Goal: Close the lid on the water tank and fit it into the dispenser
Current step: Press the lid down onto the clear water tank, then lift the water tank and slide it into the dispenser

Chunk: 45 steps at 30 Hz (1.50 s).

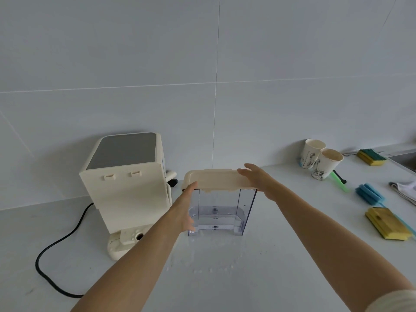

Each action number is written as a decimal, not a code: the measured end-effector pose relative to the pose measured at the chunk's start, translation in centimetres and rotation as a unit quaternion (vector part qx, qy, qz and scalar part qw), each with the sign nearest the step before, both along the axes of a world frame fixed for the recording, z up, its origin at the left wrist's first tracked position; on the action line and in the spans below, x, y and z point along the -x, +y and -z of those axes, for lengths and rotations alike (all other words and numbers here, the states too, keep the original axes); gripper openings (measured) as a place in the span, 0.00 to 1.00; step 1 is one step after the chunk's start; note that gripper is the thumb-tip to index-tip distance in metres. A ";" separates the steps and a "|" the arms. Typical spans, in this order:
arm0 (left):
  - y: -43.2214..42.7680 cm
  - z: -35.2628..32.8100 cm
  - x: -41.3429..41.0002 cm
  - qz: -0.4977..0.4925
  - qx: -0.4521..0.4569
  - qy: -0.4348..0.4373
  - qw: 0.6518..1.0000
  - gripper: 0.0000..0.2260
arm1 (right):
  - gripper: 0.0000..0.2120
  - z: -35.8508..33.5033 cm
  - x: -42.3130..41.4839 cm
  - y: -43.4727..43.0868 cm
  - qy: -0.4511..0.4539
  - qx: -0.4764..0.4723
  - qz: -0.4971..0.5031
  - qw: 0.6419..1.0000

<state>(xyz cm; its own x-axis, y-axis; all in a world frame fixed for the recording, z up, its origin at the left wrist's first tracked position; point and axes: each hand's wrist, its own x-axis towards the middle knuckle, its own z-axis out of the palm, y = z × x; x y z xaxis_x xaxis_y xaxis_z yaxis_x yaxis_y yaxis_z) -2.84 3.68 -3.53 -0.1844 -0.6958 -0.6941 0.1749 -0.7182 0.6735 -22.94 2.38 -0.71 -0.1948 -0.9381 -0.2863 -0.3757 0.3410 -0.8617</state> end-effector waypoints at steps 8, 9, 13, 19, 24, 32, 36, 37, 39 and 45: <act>-0.8 -0.3 0.9 -0.050 0.026 -0.046 0.997 0.33 | 0.18 0.3 -0.5 -0.7 0.040 -0.008 -0.026 0.999; -0.9 -0.4 1.0 -0.060 0.031 -0.055 0.996 0.31 | 0.17 0.4 -0.4 -0.7 0.039 -0.007 -0.025 0.999; -1.1 -0.6 1.4 -0.091 0.054 -0.060 0.993 0.28 | 0.17 0.7 0.0 -0.7 0.023 -0.002 -0.021 0.999; -2.1 -1.3 1.8 -0.080 0.100 -0.108 0.986 0.20 | 0.14 1.2 0.7 0.0 0.009 0.000 -0.021 1.000; -3.9 -1.5 2.1 -0.086 0.124 -0.156 0.976 0.13 | 0.15 1.5 1.1 0.6 -0.024 -0.014 -0.013 1.000; -6.4 -1.4 3.6 -0.040 0.181 -0.191 0.964 0.06 | 0.19 1.3 -0.7 1.4 0.040 -0.066 -0.059 0.995; -7.1 -1.3 4.3 0.029 0.203 -0.200 0.958 0.19 | 0.20 1.5 -2.3 1.5 0.046 -0.074 -0.090 0.992; -7.2 -1.3 4.4 0.045 0.207 -0.205 0.956 0.25 | 0.21 1.6 -2.7 1.6 0.044 -0.075 -0.094 0.992; -7.2 -1.5 4.6 0.072 0.220 -0.222 0.947 0.27 | 0.22 1.8 -3.4 1.7 0.046 -0.073 -0.097 0.992; -6.1 -2.1 4.0 0.110 0.222 -0.199 0.948 0.18 | 0.24 1.6 -2.9 1.8 0.061 -0.090 -0.128 0.986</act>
<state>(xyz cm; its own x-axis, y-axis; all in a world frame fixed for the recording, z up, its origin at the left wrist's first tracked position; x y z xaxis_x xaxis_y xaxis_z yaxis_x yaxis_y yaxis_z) -6.88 -2.46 -1.48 -0.1445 -0.9110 -0.3863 -0.2777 -0.3374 0.8995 -20.03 4.19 -2.35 -0.0005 -0.8969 -0.4422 -0.5663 0.3648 -0.7391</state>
